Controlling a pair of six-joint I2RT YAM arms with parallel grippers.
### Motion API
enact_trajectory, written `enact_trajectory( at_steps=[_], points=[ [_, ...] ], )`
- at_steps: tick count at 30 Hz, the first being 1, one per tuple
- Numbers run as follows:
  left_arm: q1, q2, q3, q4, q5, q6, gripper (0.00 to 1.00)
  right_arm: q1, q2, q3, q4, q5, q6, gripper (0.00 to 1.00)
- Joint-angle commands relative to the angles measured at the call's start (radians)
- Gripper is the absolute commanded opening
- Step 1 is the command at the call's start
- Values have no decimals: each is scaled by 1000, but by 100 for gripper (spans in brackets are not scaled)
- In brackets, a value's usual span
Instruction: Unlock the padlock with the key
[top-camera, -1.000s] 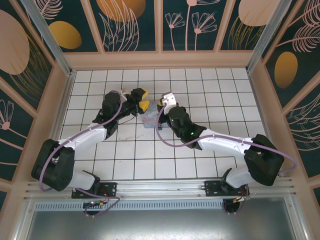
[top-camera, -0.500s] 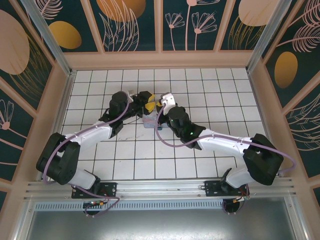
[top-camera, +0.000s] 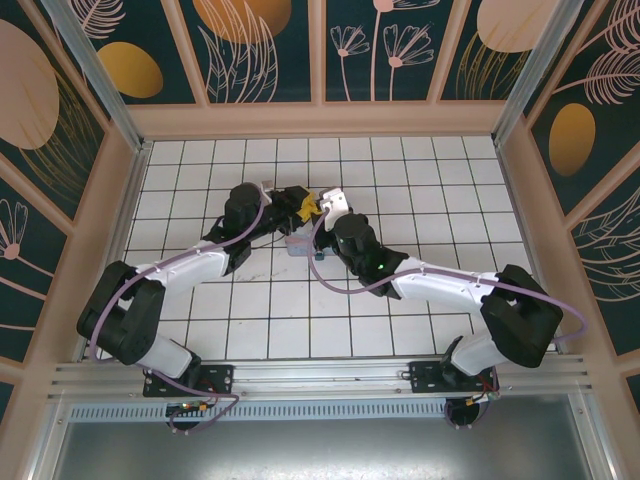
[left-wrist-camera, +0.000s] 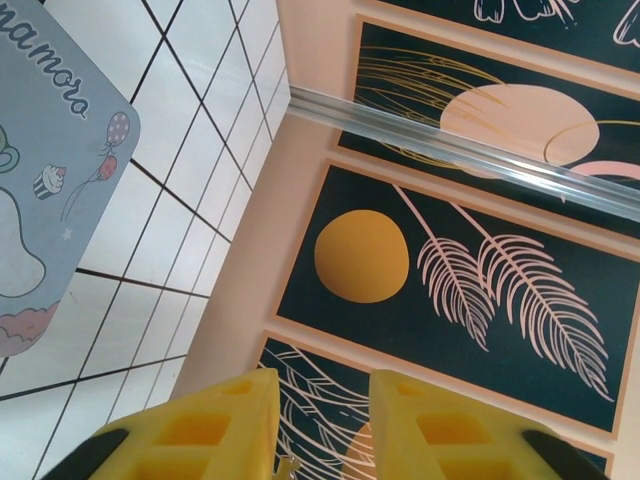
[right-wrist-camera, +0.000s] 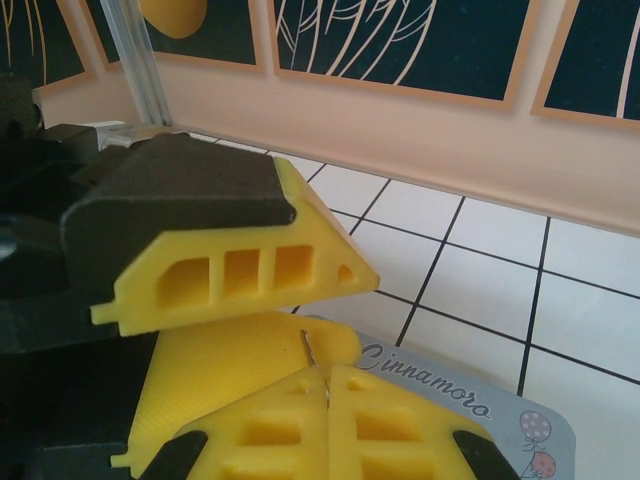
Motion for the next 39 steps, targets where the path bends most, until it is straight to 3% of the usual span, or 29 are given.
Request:
enact_trajectory(
  at_steps=[1,10,15,19,22,26,29,33,39],
  points=[
    [-7,14,18,38,-10,-10,27,-7,3,18,42,-12,9,0],
    [-9,21,15,41,-12,-9,15,-8,7,22,44,-17,14,0],
    [-10,31,15,51,-8,-7,0,-8,7,26,44,-17,13,0],
    [-9,42,10,69,-6,6,0,-23,-9,27,22,-7,40,3],
    [-10,48,18,68,-12,60,0,-61,-77,2,-4,-24,100,30],
    [-9,56,33,59,-14,151,0,-149,-186,-50,-57,-72,189,75],
    [-8,59,54,35,-14,228,0,-251,-230,-51,-142,-148,280,99],
    [-5,73,78,59,4,328,0,-353,-215,15,-276,-220,402,99],
    [14,100,148,85,55,527,0,-381,-2,288,-641,-107,546,99]
  ],
)
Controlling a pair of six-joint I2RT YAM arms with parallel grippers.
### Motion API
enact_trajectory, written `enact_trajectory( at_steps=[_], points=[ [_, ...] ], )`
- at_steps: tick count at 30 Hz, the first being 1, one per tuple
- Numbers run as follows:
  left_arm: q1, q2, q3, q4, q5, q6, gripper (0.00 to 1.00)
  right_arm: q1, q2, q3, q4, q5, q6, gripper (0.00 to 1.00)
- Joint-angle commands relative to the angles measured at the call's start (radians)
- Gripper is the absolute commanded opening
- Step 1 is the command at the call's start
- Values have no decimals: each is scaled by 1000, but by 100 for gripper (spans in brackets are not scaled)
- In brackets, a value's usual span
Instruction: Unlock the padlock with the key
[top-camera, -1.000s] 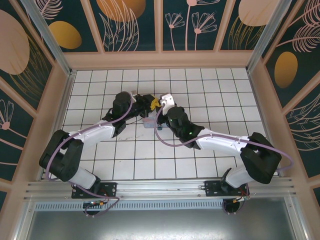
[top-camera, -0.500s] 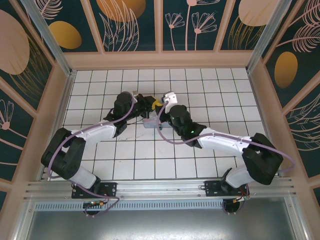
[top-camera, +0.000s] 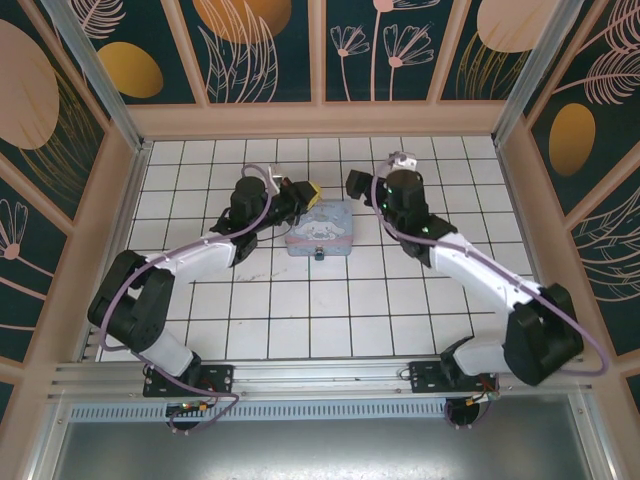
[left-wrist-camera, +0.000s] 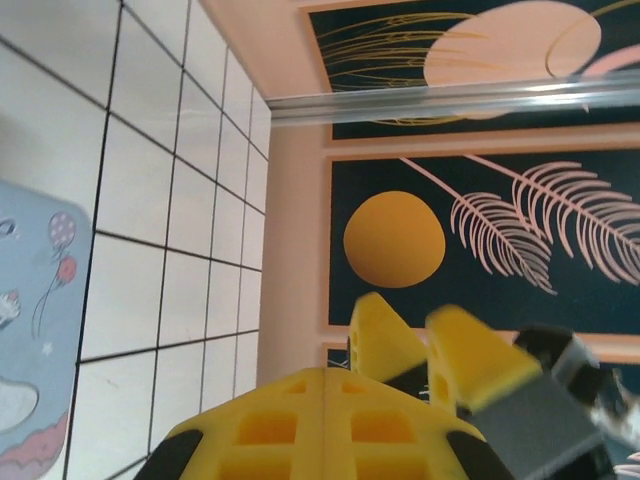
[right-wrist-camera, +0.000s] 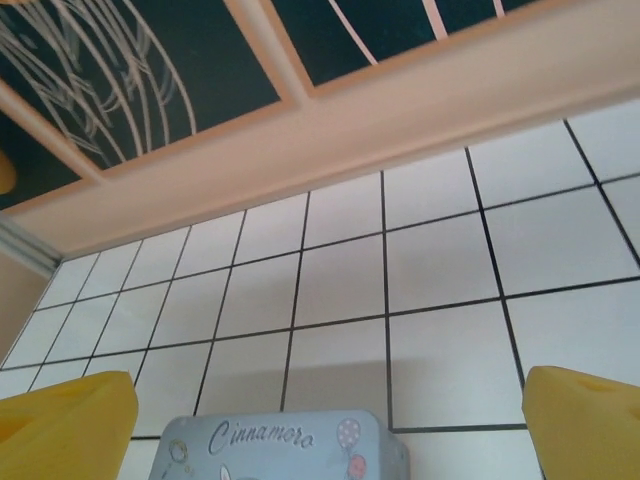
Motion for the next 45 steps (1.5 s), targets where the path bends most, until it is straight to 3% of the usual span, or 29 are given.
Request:
enact_trajectory(
  at_steps=[1,4,9,15,18,24,30,36,45],
  points=[
    [13,19,60,41,48,182,0,-4,110,141,-267,53,100,99],
    [15,16,106,23,57,266,0,-4,166,171,-278,60,69,99],
    [19,7,127,33,54,363,0,-27,112,53,-98,14,100,99],
    [23,5,105,135,11,438,0,-138,9,-72,119,-365,180,99],
    [23,12,96,205,-18,463,0,-182,-8,-125,241,-533,323,99],
    [23,14,72,351,-91,517,0,-196,9,-220,494,-685,678,91],
    [23,8,40,409,-138,568,0,-166,71,-316,910,-700,1034,83],
    [25,36,20,464,-128,538,0,-82,129,-270,1016,-652,1143,82],
    [25,64,-3,510,-119,494,0,7,190,-207,1060,-587,1186,80]
  ],
)
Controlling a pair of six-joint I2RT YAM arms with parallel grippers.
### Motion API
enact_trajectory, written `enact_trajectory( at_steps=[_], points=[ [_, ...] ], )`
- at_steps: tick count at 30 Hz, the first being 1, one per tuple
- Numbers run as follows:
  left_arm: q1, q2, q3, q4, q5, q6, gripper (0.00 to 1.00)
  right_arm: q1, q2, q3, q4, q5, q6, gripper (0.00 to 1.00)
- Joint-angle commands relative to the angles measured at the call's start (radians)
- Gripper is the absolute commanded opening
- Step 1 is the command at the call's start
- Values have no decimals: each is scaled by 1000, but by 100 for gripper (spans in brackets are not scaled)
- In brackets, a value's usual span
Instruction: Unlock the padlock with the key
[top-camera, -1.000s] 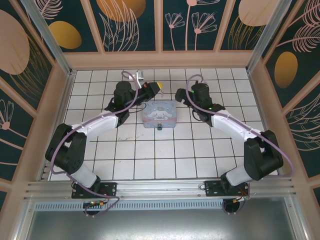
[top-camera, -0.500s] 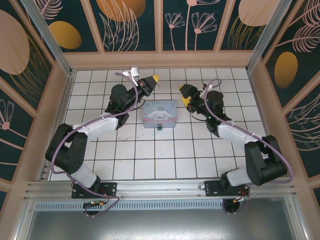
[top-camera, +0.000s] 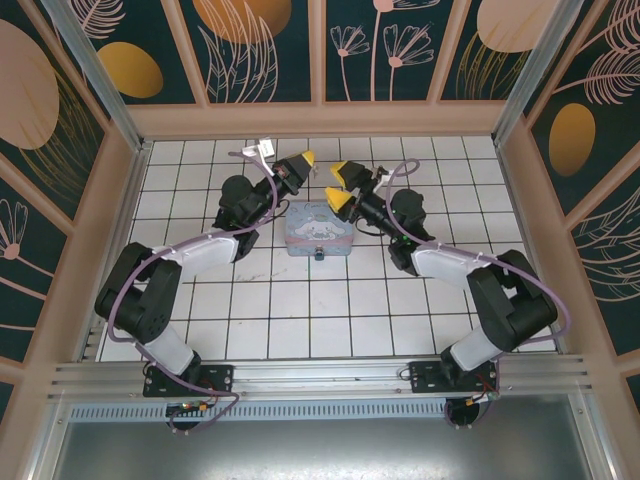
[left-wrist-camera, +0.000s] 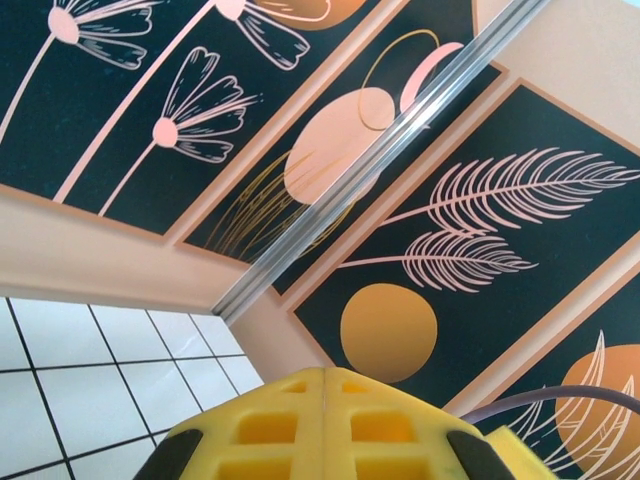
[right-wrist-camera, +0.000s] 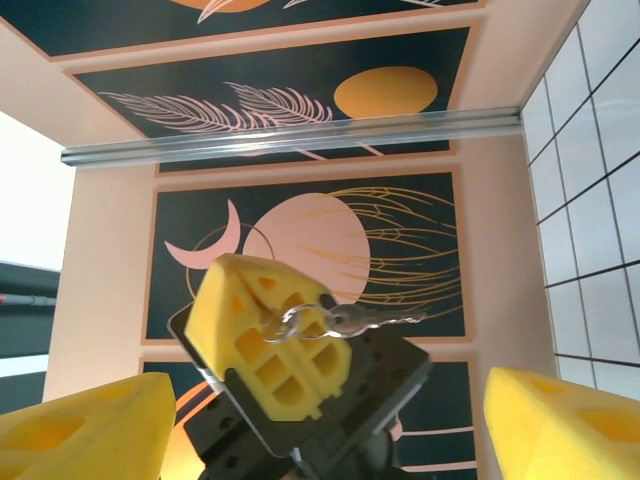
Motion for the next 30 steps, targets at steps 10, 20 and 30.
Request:
enact_trajectory(
  at_steps=[10,20,30],
  points=[
    [6,29,-39,138,31,-74,0,32,92,92,163,62,83,66],
    [5,39,-51,163,36,-95,0,47,145,126,202,62,110,57],
    [4,49,-58,189,40,-114,0,46,166,128,216,73,116,29]
  ],
)
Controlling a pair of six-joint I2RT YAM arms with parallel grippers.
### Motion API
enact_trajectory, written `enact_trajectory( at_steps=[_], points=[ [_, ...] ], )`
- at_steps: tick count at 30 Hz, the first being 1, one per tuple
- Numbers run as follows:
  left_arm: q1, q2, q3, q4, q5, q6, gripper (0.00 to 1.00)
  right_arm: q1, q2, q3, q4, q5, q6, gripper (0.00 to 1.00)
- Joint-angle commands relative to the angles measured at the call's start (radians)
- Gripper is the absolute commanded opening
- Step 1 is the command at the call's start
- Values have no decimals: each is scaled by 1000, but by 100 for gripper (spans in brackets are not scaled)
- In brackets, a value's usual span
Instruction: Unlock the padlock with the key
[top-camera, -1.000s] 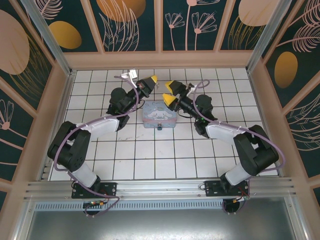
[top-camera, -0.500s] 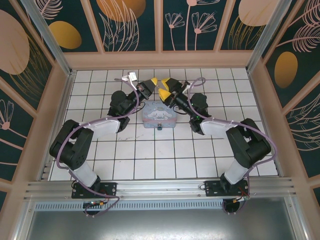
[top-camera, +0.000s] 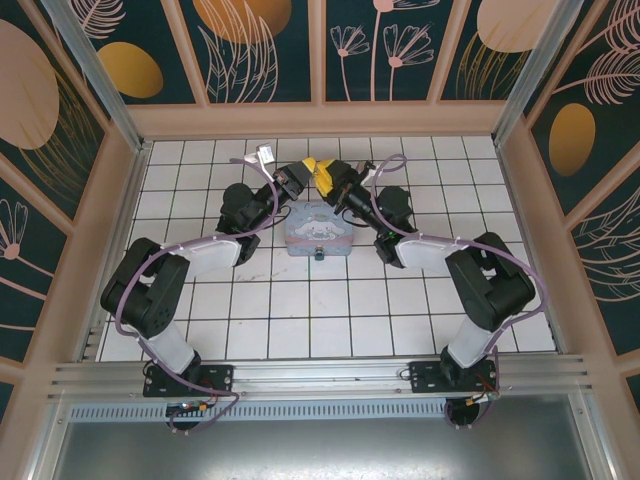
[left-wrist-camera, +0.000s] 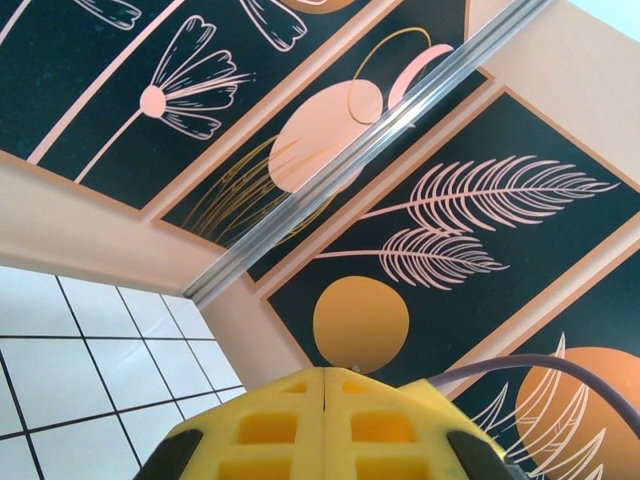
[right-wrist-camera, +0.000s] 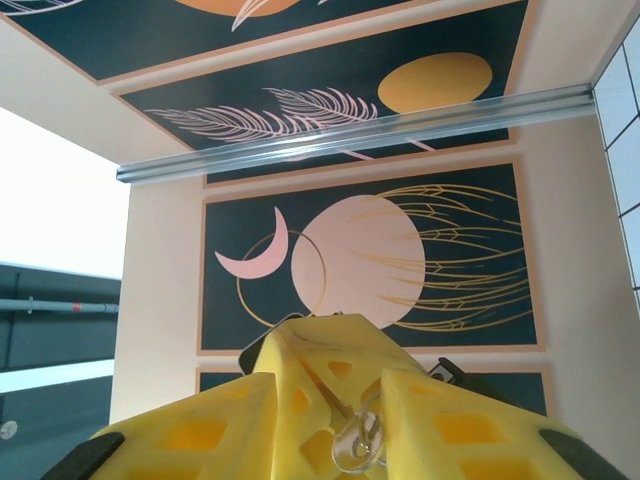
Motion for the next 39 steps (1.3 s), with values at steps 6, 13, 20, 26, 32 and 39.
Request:
enact_trajectory(
  at_steps=[6,13,20,26,32,39],
  points=[
    [5,10,-15,79,17,-17,0,5,35,38,79,15,4,12],
    [4,11,-21,85,19,-22,0,6,50,50,92,4,9,0],
    [4,11,-13,91,22,-35,0,6,48,45,97,8,6,0],
    [4,11,-11,82,5,-27,0,0,5,0,67,9,-26,33],
    [6,11,-6,68,-2,-21,0,-1,-119,-87,-67,32,-87,64],
    [5,11,4,73,-4,-26,0,38,-177,-106,-83,79,-80,69]
  ],
)
